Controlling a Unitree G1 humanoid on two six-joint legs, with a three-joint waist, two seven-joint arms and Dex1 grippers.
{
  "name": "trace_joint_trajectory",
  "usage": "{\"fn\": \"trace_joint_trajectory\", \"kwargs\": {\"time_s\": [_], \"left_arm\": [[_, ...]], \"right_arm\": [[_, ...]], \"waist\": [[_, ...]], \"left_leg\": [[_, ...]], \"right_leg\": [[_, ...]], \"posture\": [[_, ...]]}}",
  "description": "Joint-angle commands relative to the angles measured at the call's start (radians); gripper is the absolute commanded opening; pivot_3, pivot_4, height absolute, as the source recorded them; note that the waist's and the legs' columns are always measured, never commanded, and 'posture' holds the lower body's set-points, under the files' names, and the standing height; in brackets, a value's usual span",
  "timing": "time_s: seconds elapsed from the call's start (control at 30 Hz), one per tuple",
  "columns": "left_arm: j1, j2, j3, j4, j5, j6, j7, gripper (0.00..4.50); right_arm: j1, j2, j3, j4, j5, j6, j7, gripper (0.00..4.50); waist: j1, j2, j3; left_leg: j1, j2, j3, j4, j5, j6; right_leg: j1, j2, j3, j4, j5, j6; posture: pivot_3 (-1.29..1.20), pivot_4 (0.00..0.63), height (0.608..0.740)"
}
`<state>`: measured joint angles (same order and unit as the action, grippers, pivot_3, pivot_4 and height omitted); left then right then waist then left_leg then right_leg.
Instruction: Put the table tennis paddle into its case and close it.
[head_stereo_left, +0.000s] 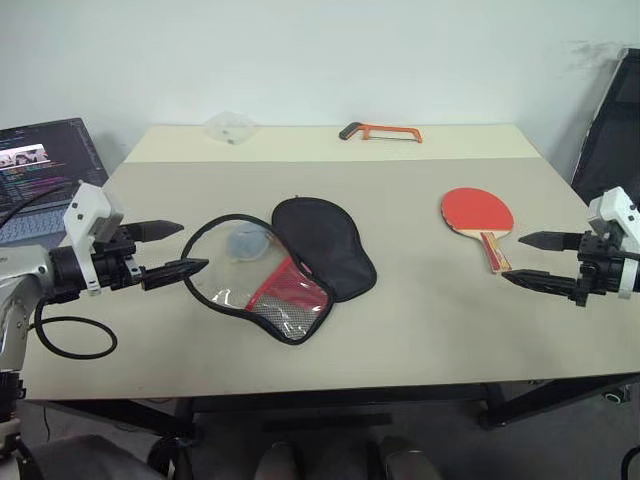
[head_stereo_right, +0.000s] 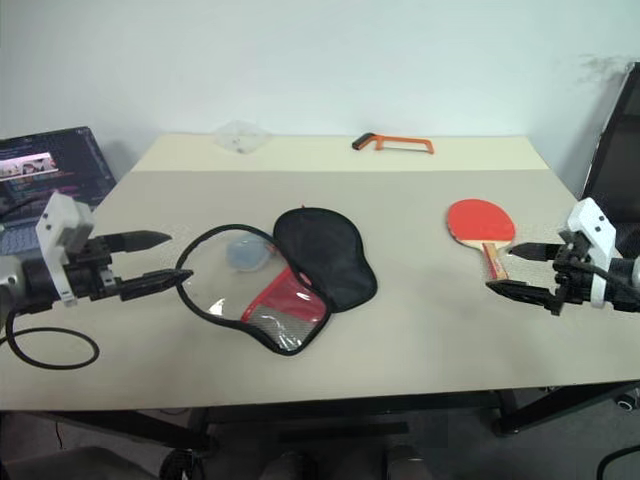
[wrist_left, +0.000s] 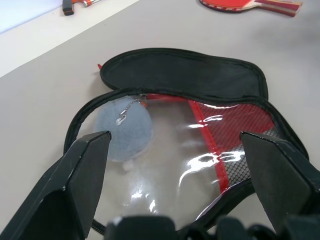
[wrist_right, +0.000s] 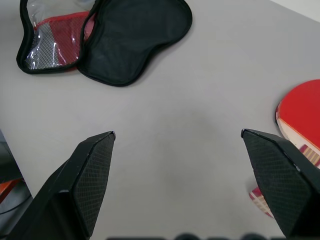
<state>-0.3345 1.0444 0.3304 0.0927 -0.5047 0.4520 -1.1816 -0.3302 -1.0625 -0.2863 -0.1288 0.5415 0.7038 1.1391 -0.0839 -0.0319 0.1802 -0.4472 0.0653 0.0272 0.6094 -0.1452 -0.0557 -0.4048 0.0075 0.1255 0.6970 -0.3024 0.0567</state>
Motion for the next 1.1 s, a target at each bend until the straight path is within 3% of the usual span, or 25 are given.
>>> {"fn": "trace_joint_trajectory", "kwargs": {"time_s": [0.03,0.33,0.43,0.8,1.1], "left_arm": [[-0.024,0.029,0.016,0.004,0.008,-0.02,-0.01,4.5],[-0.046,0.012,-0.011,0.094,0.086,-0.013,0.084,4.5],[-0.037,-0.011,0.022,0.103,0.067,0.066,0.157,4.5],[0.005,-0.22,0.06,0.113,0.049,0.317,0.477,4.5],[0.034,-0.403,0.016,0.016,0.008,0.369,0.557,4.5]], "right_arm": [[-0.029,0.014,-0.034,-0.036,0.037,-0.005,-0.02,4.45],[-0.042,0.034,-0.01,-0.042,0.04,-0.037,-0.035,4.45],[-0.065,0.035,-0.011,-0.047,0.054,-0.034,-0.032,4.45],[-0.113,0.043,0.055,0.01,0.019,-0.063,-0.022,4.45],[-0.137,0.024,0.069,0.004,0.023,-0.046,-0.016,4.45]], "waist": [[0.0,0.0,0.0],[-0.001,0.0,0.0],[-0.002,0.0,0.0],[0.0,-0.001,0.0],[0.003,-0.001,0.0]], "left_leg": [[0.0,0.0,0.0,0.0,0.0,0.0],[0.0,0.0,0.0,0.0,0.0,0.0],[0.0,0.0,0.0,0.0,0.0,0.0],[-0.001,0.0,-0.001,0.0,0.0,0.0],[-0.001,-0.001,-0.002,0.0,0.0,0.0]], "right_leg": [[0.0,0.0,0.0,0.0,0.0,0.0],[0.0,0.0,0.0,0.0,0.0,0.0],[0.0,0.0,0.0,0.0,0.0,0.001],[0.0,0.0,-0.001,0.0,0.004,0.006],[0.0,0.0,-0.001,0.0,0.005,0.007]], "posture": [[0.0,0.15,0.74],[0.0,0.15,0.74],[0.0,0.15,0.74],[0.0,0.15,0.74],[0.0,0.15,0.74]]}}
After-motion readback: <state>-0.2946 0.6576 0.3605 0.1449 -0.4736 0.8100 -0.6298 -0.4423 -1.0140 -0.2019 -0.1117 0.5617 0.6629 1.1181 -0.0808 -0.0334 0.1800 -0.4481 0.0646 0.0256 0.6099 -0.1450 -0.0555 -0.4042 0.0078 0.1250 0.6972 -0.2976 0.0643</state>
